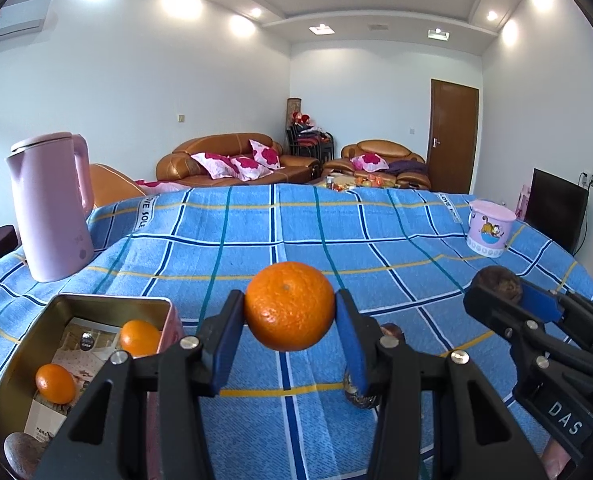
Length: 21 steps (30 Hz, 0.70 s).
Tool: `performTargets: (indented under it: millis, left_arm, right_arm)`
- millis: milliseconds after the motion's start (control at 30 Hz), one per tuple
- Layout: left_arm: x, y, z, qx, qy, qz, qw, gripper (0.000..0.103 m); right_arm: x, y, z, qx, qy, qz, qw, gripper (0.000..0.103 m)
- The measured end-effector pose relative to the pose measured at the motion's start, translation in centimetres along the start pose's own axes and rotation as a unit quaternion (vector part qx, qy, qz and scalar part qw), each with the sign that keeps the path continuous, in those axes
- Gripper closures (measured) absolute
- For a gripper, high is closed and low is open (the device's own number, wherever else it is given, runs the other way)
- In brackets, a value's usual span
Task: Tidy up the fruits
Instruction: 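Lift the orange with the left tool while the right tool lifts the chocolate cake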
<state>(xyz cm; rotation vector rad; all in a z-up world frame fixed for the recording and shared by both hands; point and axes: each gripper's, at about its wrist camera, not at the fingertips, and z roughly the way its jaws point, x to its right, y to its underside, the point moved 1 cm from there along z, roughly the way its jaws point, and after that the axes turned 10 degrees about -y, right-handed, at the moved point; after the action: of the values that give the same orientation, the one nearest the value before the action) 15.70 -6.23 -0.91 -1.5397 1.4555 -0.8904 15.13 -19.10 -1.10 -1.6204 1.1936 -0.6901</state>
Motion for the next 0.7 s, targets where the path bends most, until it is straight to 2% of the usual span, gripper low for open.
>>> performTargets:
  millis: [700]
  left_arm:
    - [-0.2, 0.1, -1.7, 0.044, -0.017, -0.002, 0.9989, 0.056]
  right_arm:
    - [-0.7, 0.0, -1.4, 0.034, 0.000, -0.014, 0.999, 0.064]
